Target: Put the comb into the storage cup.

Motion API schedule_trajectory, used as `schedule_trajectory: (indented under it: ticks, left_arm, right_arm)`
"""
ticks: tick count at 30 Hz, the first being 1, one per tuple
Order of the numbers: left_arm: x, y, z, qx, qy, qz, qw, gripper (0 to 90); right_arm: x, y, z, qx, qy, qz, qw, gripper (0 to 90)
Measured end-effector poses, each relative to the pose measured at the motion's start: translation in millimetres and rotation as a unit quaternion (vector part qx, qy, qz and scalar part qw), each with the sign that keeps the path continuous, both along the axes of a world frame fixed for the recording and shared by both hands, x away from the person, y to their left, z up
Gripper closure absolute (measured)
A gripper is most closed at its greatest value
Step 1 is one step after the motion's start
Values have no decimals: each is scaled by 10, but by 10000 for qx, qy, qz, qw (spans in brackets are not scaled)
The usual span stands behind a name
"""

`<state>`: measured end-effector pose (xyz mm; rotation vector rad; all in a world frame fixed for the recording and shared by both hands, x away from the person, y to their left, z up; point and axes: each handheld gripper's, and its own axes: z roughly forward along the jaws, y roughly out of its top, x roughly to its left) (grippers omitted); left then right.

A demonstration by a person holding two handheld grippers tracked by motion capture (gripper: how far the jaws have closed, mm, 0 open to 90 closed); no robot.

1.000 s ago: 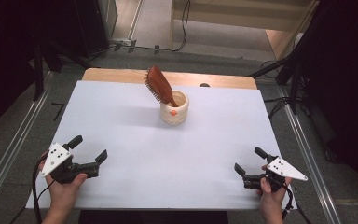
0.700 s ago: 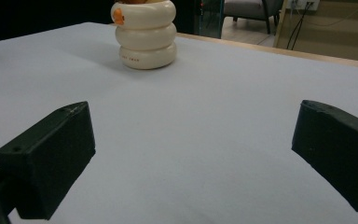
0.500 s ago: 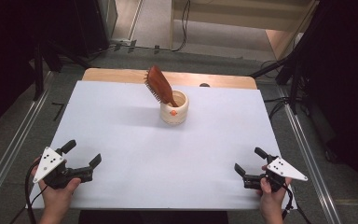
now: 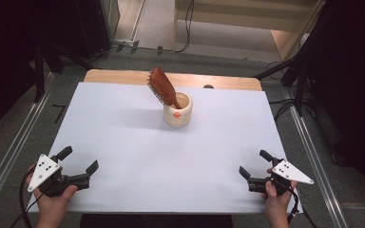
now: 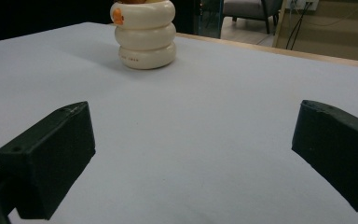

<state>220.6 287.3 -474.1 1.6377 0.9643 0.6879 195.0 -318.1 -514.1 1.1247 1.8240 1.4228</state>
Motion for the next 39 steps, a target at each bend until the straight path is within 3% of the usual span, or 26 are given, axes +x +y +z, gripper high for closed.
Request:
schedule_trajectory:
  ticks: [19, 22, 39]
  left_arm:
    - [-45, 277, -69, 21, 78, 355, 9993, 0]
    - [-13, 305, -130, -153, 213, 378, 9989, 0]
    - [-14, 296, -175, -137, 159, 170, 9996, 0]
  right_arm:
    - [5, 2, -3, -18, 5, 19, 10000, 0]
    - [11, 4, -4, -22, -1, 32, 10000, 0]
    - [18, -10, -6, 17, -5, 14, 10000, 0]
